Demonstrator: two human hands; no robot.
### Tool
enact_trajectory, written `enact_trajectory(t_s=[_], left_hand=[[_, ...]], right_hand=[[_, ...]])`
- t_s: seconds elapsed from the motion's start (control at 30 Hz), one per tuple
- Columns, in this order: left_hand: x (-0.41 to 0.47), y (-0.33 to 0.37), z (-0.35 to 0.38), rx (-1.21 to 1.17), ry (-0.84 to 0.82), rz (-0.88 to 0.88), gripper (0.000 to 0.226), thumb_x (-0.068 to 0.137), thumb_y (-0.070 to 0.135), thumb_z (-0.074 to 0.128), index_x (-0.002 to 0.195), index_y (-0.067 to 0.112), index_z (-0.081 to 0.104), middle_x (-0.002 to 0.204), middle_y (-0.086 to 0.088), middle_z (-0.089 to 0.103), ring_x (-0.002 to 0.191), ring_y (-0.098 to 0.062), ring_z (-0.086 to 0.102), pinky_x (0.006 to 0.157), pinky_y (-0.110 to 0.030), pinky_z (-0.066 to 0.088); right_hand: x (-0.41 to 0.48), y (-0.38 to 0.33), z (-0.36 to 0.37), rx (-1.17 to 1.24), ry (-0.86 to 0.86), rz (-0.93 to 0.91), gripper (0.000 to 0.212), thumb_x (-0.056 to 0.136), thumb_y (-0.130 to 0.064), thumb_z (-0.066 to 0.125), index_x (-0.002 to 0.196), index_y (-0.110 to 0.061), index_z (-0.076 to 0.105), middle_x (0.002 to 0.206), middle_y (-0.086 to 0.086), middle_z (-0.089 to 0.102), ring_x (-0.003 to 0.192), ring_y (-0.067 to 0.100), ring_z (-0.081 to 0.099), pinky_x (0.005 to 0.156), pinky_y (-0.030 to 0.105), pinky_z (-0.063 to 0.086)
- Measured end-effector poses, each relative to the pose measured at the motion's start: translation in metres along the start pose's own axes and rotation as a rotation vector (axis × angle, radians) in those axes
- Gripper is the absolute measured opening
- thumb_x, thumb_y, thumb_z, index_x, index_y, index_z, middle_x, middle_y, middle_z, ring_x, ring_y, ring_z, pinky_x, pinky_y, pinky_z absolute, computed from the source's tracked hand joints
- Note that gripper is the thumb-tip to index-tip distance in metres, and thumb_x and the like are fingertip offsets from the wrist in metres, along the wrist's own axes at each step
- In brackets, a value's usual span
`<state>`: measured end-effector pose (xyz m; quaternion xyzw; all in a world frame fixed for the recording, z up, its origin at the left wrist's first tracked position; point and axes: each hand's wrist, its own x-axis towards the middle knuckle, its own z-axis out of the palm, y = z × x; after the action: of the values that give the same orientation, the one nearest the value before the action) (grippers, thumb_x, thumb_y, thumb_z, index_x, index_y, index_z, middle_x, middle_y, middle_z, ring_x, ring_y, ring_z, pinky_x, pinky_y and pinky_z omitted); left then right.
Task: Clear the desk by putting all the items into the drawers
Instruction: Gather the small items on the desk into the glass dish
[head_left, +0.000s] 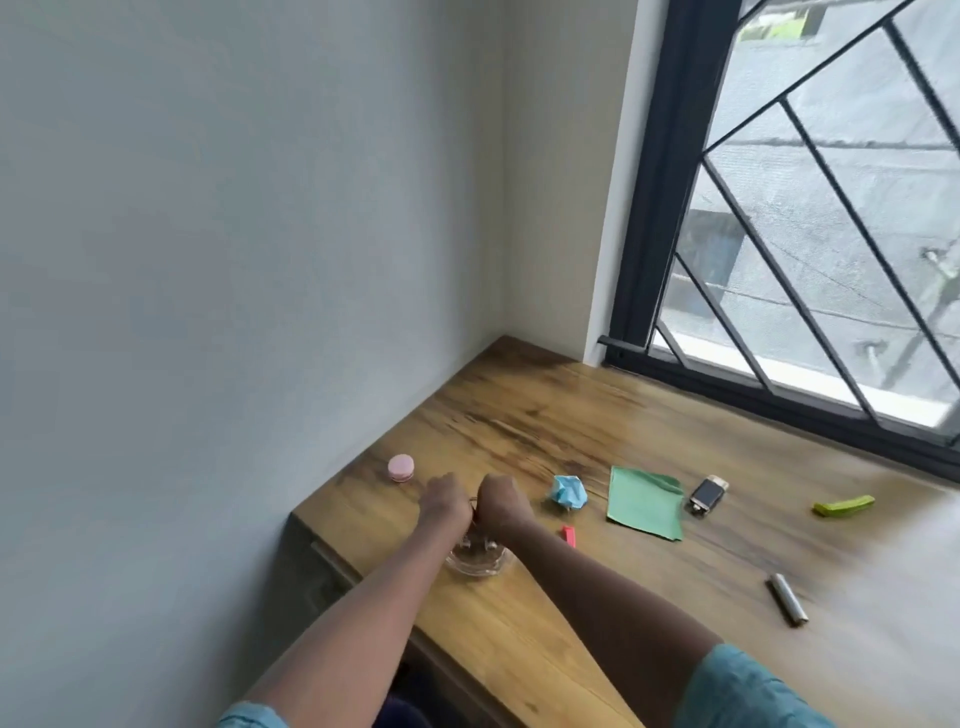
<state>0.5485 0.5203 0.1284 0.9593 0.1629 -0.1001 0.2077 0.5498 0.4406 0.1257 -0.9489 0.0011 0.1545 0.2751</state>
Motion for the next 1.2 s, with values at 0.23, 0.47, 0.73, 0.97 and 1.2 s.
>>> enact_trajectory(t_s=[0.23, 0.47, 0.73, 0.97, 1.2], left_hand=[[-0.008, -0.002, -0.003, 0.124, -0.049, 0.072, 0.029, 0.097, 0.005, 0.040, 0.118, 0.001, 0.060, 0.124, -0.017, 0.061, 0.116, -0.029, 0.059, 0.092, -0.031, 0.048], [-0.031, 0.011, -0.017, 0.171, 0.040, 0.138, 0.029, 0.094, -0.002, 0.042, 0.112, -0.002, 0.064, 0.117, -0.018, 0.065, 0.110, -0.031, 0.063, 0.086, -0.032, 0.051], [-0.090, 0.081, 0.034, -0.052, -0.028, 0.392, 0.032, 0.091, 0.008, 0.045, 0.117, 0.003, 0.062, 0.120, -0.019, 0.062, 0.113, -0.034, 0.060, 0.091, -0.035, 0.049], [-0.141, 0.149, 0.105, -0.286, -0.314, 0.395, 0.032, 0.090, 0.009, 0.051, 0.120, 0.007, 0.063, 0.126, -0.013, 0.062, 0.116, -0.026, 0.059, 0.097, -0.029, 0.047], [-0.159, 0.202, 0.139, -0.403, -0.382, 0.318, 0.030, 0.093, 0.015, 0.045, 0.105, 0.005, 0.070, 0.117, -0.015, 0.067, 0.112, -0.029, 0.060, 0.091, -0.031, 0.047]], right_hand=[[-0.010, -0.003, 0.003, -0.118, 0.039, -0.025, 0.026, 0.093, -0.001, 0.043, 0.111, 0.001, 0.062, 0.111, 0.018, 0.064, 0.103, 0.033, 0.063, 0.081, 0.037, 0.052], [-0.031, 0.014, -0.006, 0.101, 0.265, 0.042, 0.028, 0.087, 0.003, 0.042, 0.098, 0.001, 0.067, 0.101, 0.019, 0.067, 0.091, 0.034, 0.065, 0.072, 0.036, 0.053], [-0.104, 0.116, -0.044, 0.032, 0.552, 0.348, 0.027, 0.084, -0.001, 0.043, 0.097, -0.002, 0.067, 0.106, 0.022, 0.063, 0.101, 0.038, 0.060, 0.068, 0.034, 0.044], [-0.140, 0.204, -0.066, -0.071, 0.535, 0.421, 0.023, 0.089, -0.002, 0.043, 0.104, -0.007, 0.060, 0.113, 0.015, 0.057, 0.108, 0.033, 0.056, 0.080, 0.036, 0.048], [-0.140, 0.250, -0.086, -0.258, 0.359, 0.328, 0.035, 0.097, -0.014, 0.034, 0.129, -0.022, 0.044, 0.127, 0.011, 0.047, 0.114, 0.033, 0.052, 0.091, 0.036, 0.042]])
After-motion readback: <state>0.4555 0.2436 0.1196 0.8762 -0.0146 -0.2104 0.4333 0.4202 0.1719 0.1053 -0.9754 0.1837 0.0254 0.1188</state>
